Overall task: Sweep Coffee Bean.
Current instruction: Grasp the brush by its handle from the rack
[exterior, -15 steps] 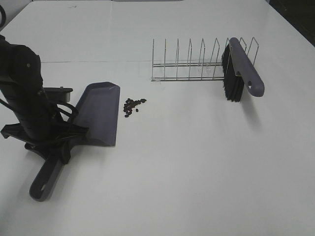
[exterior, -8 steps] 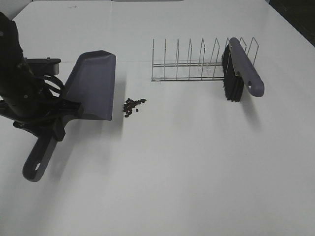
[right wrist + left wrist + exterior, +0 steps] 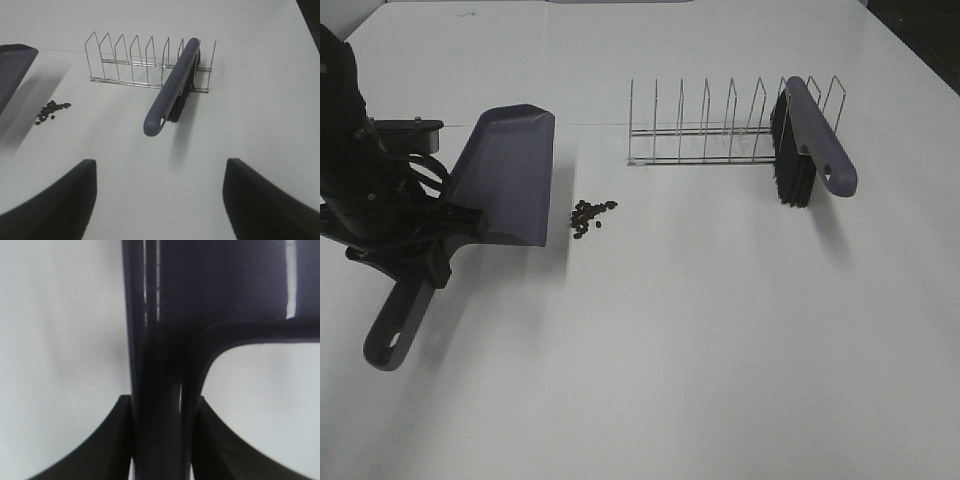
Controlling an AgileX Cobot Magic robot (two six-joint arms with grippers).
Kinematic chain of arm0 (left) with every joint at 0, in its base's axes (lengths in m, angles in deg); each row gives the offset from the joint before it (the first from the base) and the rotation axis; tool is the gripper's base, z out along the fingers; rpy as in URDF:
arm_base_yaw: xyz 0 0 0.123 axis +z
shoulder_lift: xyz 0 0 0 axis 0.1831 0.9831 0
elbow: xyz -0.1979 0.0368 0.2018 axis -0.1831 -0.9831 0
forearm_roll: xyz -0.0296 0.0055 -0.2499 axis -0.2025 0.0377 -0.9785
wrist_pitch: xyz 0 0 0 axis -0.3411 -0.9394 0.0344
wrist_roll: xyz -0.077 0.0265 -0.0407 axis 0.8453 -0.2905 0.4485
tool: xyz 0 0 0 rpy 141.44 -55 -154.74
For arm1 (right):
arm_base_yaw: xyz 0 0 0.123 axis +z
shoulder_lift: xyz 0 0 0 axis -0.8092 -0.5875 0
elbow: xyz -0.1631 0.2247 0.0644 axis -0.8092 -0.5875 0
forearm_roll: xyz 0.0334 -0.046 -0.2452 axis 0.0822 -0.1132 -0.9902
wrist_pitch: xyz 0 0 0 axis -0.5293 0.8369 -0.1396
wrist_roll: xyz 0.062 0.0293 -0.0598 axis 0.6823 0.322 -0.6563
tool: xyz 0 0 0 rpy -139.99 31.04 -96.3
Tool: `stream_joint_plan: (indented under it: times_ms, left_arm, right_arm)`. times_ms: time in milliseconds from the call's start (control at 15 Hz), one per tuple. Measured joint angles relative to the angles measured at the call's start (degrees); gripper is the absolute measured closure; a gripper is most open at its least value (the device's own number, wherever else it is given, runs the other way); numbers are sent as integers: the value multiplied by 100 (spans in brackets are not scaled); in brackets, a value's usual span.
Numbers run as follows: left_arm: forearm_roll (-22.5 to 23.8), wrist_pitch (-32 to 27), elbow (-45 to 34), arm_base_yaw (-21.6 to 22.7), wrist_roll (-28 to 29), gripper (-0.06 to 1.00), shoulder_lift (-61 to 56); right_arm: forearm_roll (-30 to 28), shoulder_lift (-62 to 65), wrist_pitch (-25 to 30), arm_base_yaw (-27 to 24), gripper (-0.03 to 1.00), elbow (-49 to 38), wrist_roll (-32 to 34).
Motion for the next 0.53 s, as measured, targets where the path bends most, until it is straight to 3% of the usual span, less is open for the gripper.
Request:
stream_joint_plan:
  times_ms: [133, 533]
  left_arm:
    - [0, 0, 0, 0, -63, 68, 0]
    - [6, 0, 0, 0, -86, 68, 0]
  right_arm:
    - [0, -1828, -86, 0, 29, 1083, -11]
    - [17, -4555, 212, 0, 29, 3249, -11]
